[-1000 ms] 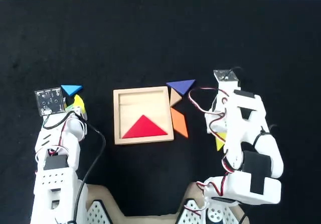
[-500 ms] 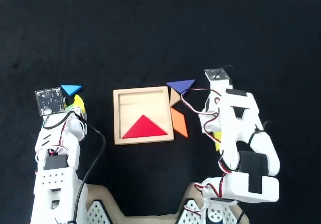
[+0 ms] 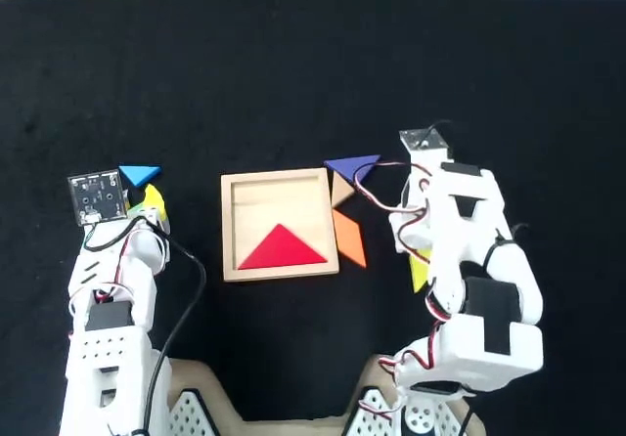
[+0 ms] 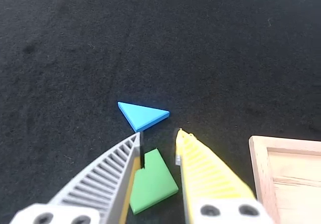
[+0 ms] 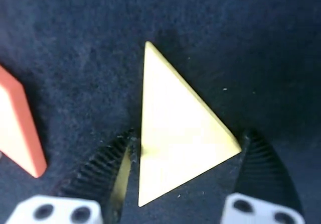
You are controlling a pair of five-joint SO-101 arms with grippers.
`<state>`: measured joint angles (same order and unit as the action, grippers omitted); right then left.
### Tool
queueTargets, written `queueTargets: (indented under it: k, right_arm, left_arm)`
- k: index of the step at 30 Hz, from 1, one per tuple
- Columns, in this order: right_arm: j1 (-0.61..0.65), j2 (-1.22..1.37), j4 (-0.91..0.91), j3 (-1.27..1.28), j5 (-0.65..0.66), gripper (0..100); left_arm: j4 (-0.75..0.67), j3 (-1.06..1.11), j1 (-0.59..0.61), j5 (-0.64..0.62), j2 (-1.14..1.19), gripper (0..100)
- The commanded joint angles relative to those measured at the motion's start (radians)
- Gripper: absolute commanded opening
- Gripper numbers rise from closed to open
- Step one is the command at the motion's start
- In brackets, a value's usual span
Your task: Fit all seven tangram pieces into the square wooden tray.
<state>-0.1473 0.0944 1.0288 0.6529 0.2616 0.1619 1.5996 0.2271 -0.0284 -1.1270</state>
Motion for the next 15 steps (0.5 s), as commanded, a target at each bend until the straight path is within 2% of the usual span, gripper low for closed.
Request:
queueTargets:
  k: [1, 6, 11, 15]
  right_arm:
    - [0.025, 0.018, 0.002, -0.033, -0.009, 25.4]
    - [0.025, 0.018, 0.000, -0.033, -0.009, 25.7]
    - [0.025, 0.018, -0.006, -0.035, -0.009, 19.2]
    - [0.026, 0.018, -0.008, -0.035, -0.009, 18.1]
  left_arm:
    - [-0.015, -0.031, -0.010, -0.006, -0.005, 12]
    - [-0.015, -0.031, -0.010, -0.006, -0.005, 12]
    - [-0.015, -0.031, -0.010, -0.006, -0.005, 12]
    - [-0.015, -0.031, -0.010, -0.006, -0.005, 12]
